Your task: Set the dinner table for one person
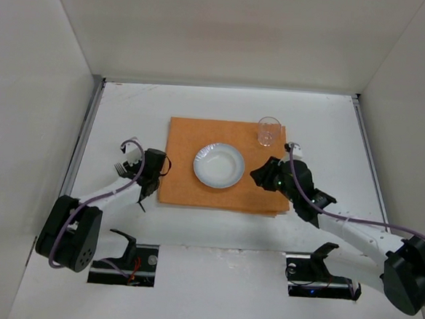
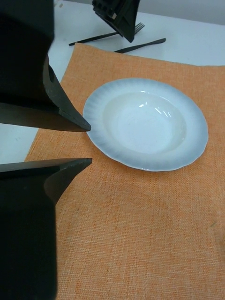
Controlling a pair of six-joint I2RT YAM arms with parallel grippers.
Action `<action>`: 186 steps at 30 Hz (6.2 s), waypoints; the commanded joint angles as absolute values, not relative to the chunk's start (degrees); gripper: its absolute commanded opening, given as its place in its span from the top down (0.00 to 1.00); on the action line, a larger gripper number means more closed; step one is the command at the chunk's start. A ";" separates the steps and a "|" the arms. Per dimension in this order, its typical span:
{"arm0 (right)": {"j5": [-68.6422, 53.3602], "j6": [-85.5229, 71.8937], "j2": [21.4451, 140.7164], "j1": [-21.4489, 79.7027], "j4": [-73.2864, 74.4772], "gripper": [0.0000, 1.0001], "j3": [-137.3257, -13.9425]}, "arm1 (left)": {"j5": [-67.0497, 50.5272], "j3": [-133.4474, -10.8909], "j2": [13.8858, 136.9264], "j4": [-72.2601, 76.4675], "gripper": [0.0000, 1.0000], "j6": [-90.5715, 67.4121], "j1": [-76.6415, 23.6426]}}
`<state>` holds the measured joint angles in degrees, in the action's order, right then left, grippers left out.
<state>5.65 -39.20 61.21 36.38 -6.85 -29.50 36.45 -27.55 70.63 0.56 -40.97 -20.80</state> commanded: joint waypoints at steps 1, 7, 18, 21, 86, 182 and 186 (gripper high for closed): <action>6.33 -36.83 59.24 36.78 -10.80 0.61 -29.01 | 34.81 -30.49 73.90 -0.17 0.64 -41.31 -20.87; 5.19 -37.26 57.92 36.78 -12.13 0.54 -27.60 | 32.87 -30.32 75.85 -0.18 0.71 -43.59 -19.91; 5.10 -37.79 55.37 36.17 -12.39 0.51 -26.72 | 30.59 -29.18 79.19 0.35 0.81 -44.82 -17.88; 5.10 -37.88 55.55 36.08 -12.48 0.51 -26.54 | 30.06 -29.09 79.72 0.70 0.84 -45.00 -17.53; 13.80 -44.91 46.41 20.70 -13.27 0.52 -16.79 | 24.17 -62.86 102.23 13.18 0.65 -53.45 -60.25; 13.54 -43.15 49.04 26.15 -15.82 0.42 -17.67 | 27.16 -48.78 87.98 -4.56 0.97 -20.65 -37.31; 13.79 -42.98 49.22 26.32 -15.82 0.42 -18.02 | 27.95 -47.55 88.15 -5.01 0.97 -21.18 -37.22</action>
<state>12.91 -43.72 49.23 25.63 -12.47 -16.78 26.22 -47.37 88.44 -4.36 -20.93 -37.06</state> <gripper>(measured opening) 0.574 0.065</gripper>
